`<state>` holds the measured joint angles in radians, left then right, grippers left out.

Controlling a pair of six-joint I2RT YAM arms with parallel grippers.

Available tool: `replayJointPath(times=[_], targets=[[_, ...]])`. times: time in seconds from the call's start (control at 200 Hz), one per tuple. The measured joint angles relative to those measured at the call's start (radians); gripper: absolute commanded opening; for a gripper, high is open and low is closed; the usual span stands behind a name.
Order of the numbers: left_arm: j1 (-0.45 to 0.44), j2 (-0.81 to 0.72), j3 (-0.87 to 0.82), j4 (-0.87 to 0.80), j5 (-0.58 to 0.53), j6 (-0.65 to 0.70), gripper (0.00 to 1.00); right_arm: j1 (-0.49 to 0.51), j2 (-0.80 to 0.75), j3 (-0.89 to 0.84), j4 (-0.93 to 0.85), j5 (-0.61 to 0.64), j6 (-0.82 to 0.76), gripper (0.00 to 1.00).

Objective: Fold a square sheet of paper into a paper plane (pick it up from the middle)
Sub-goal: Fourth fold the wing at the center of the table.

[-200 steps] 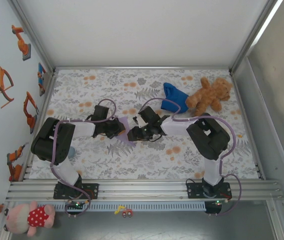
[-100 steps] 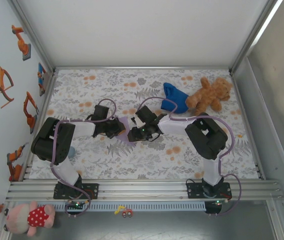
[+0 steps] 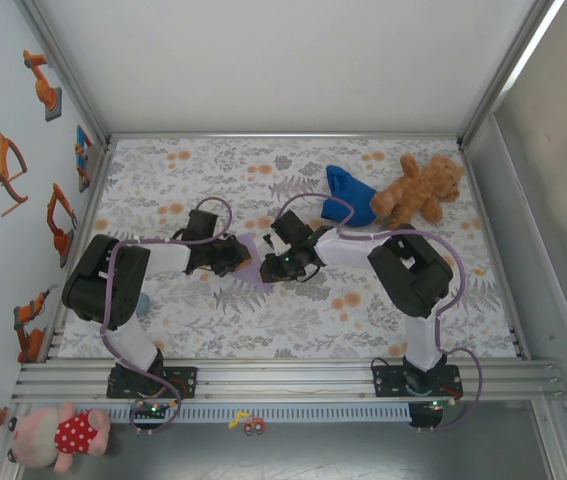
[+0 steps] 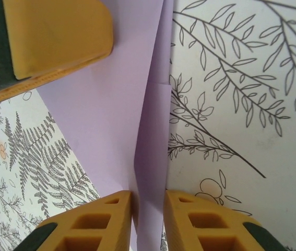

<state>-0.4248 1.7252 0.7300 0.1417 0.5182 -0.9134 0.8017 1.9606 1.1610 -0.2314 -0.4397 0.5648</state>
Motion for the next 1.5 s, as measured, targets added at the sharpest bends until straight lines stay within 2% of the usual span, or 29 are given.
replayJointPath(times=[1.097,1.497], targets=[[-0.026,0.016,0.018,-0.007,0.023,0.0,0.11,-0.007,0.008,0.005,-0.01,-0.004,-0.002,0.14],[-0.026,0.039,0.039,-0.038,0.013,0.0,0.11,-0.008,0.003,0.008,-0.016,-0.002,0.007,0.16]])
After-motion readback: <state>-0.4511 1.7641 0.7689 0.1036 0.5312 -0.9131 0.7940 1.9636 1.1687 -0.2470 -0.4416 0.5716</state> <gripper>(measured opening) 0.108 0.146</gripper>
